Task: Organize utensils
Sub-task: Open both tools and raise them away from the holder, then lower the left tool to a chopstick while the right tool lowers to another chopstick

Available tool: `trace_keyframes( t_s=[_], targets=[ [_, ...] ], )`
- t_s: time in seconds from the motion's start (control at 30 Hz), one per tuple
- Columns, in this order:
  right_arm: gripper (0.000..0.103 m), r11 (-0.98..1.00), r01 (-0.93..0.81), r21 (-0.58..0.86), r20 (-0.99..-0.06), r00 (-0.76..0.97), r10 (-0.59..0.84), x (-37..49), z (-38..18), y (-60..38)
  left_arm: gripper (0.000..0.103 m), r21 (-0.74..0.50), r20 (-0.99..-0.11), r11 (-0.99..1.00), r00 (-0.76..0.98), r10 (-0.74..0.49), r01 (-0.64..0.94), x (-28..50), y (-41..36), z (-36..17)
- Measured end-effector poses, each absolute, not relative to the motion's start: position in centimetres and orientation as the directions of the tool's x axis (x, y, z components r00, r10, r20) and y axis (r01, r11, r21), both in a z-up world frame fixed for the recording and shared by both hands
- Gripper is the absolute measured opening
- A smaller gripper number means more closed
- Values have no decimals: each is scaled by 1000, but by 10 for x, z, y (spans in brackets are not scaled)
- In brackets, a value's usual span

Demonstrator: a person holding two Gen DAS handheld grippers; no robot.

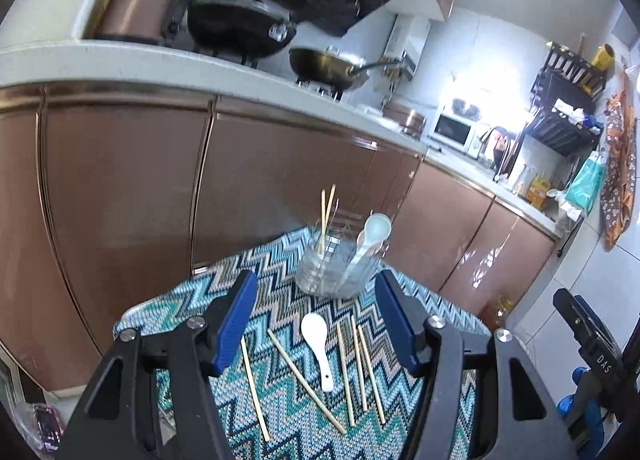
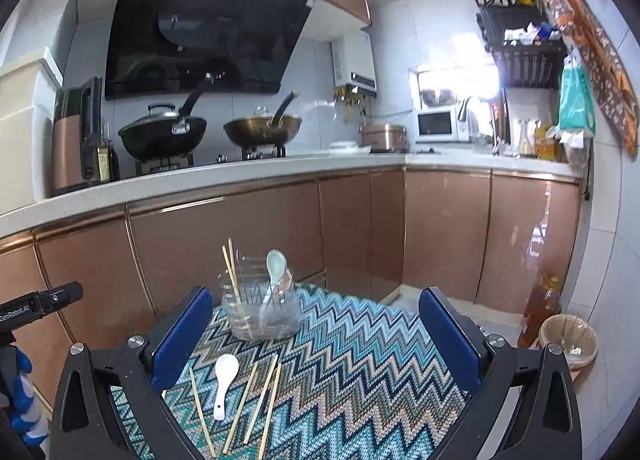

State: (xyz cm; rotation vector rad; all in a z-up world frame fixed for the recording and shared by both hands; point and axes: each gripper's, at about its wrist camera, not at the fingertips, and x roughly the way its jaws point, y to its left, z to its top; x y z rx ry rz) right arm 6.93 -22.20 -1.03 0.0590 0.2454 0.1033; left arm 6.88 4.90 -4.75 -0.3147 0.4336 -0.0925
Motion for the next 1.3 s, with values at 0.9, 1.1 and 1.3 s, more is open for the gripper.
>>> trace_keyframes(
  t_s=[0.9,1.1,1.3],
  targets=[
    [41,914,-324,246,-807,454,378,272,-146,-181,46,-468,-812,878,444,-380,-104,224,58,-176],
    [29,913,-317,256,-864,349,363,312,-175,-171,42,-459,-846,876,373,-381,-147,245,58,-193],
    [25,914,-323,245,-889,301,345,335,-189,-162,39,-457,-862,874,323,-390,-164,257,55,-206]
  ],
)
